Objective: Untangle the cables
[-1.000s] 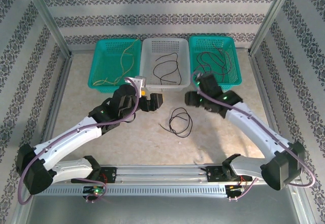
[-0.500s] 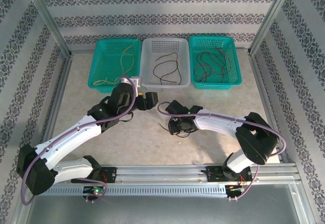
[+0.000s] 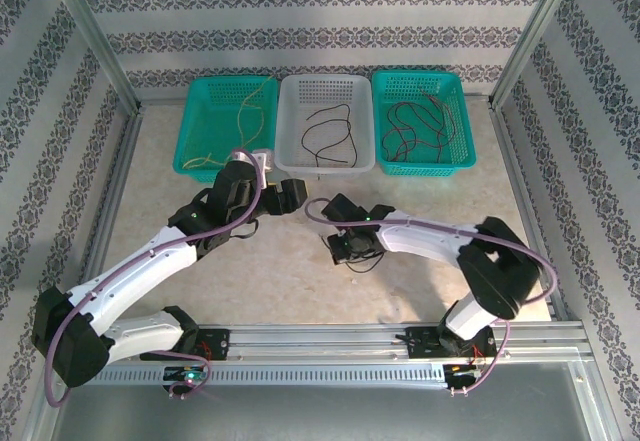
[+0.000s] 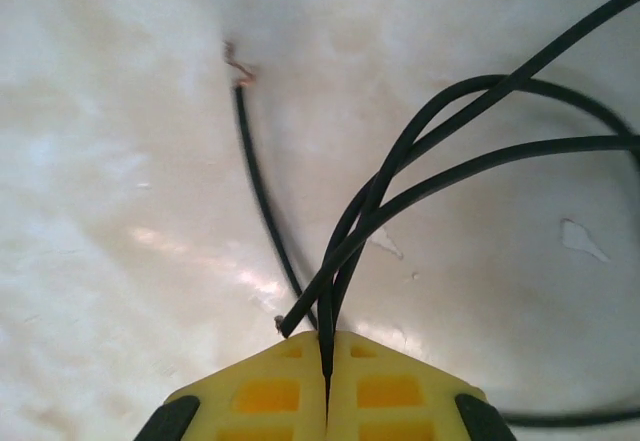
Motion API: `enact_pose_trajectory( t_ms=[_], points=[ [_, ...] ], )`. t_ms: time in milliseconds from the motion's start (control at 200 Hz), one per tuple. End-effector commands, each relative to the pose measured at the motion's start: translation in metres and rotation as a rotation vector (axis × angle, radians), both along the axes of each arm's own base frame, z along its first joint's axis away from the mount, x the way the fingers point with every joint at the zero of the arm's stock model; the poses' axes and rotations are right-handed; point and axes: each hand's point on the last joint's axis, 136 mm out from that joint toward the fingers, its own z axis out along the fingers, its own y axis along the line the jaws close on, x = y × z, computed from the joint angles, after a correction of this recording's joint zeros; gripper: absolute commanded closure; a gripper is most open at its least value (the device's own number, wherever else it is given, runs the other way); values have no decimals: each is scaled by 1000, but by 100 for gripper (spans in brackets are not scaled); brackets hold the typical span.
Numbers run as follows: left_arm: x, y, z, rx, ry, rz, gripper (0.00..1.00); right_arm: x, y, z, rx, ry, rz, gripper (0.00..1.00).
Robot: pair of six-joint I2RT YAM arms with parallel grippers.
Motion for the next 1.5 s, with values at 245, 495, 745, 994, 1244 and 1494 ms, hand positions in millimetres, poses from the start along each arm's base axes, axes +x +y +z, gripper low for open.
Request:
enact_pose_trajectory(
  t_ms=[245, 495, 745, 994, 1244, 1494],
  points=[
    [-5, -35, 25, -173, -47, -174, 19, -12, 32, 195, 481, -248, 95, 100],
    [-19, -49, 69, -276, -180, -297, 18, -23, 30, 318, 747, -439, 160, 100],
    [-26, -57, 73, -320, -193, -359, 17, -37, 24, 411, 931, -588, 221, 100],
    [-36, -69, 59, -336, -179, -427, 6, -49, 18, 452, 1023, -646, 258, 100],
    [-50, -94, 67, -448, -148, -570, 5, -51, 17, 462, 1057, -659, 265, 100],
    [-60, -104, 84, -590, -139, -664, 6, -48, 14, 463, 1058, -673, 247, 100]
  ],
)
